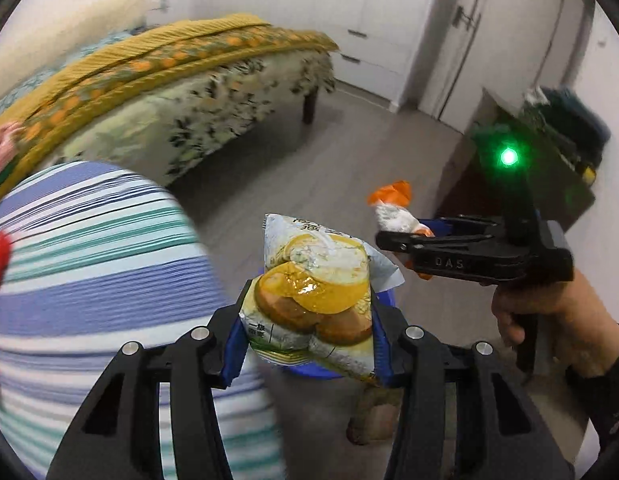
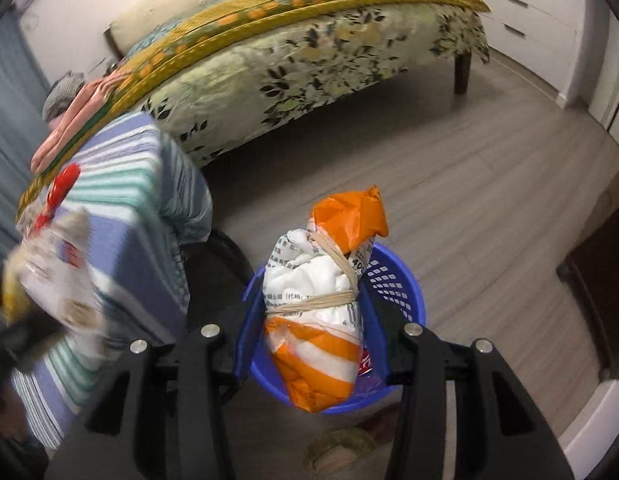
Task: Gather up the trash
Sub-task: 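Carry both bags over the blue wastebasket and open both tools, then return both tools to the table above the remaining trash, then grasp the green-and-white milk carton with the left tool, then grasp the red stick wrapper with the right tool while the left tool holds the carton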
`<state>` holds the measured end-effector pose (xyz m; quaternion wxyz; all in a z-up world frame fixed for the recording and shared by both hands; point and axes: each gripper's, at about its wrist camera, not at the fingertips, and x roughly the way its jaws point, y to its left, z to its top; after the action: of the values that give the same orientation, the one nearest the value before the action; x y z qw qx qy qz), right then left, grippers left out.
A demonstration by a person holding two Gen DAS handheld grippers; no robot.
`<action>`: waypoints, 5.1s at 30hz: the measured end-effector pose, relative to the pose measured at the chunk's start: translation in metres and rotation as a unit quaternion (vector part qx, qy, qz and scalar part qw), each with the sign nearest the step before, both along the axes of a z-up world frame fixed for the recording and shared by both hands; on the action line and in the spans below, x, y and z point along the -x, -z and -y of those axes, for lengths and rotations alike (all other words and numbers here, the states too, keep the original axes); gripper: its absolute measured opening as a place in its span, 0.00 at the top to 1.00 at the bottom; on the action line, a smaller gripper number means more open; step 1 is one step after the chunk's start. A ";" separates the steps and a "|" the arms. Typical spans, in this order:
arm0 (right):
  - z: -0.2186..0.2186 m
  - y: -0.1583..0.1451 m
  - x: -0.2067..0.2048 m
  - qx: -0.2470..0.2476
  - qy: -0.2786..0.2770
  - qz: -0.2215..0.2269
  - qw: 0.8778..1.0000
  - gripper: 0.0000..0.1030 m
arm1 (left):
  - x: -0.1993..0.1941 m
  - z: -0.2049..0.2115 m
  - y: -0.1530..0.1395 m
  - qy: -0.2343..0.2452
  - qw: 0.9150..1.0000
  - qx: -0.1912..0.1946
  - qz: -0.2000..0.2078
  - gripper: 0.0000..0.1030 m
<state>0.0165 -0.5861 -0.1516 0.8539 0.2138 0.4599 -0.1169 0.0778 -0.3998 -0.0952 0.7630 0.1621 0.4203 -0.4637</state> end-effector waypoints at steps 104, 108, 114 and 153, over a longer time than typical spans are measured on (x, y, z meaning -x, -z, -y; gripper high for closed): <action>-0.348 -0.006 -0.152 0.111 -0.265 0.030 0.957 0.04 | -0.289 -0.340 0.006 -0.432 0.898 -0.059 -0.065 0.44; -0.348 -0.006 -0.153 0.111 -0.265 0.030 0.957 0.04 | -0.266 -0.355 -0.005 -0.413 0.909 -0.034 -0.043 0.47; -0.348 -0.006 -0.153 0.111 -0.265 0.030 0.957 0.04 | -0.188 -0.399 -0.017 -0.377 0.926 -0.013 -0.018 0.47; -0.419 -0.042 -0.248 -0.001 -0.252 0.006 0.968 0.36 | -0.112 -0.423 0.046 -0.384 0.920 -0.077 0.029 0.04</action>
<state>0.2648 -0.1676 -0.1096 0.8585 0.0921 0.4936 0.1042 0.1901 0.0229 -0.1407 0.8792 0.0601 0.4625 -0.0968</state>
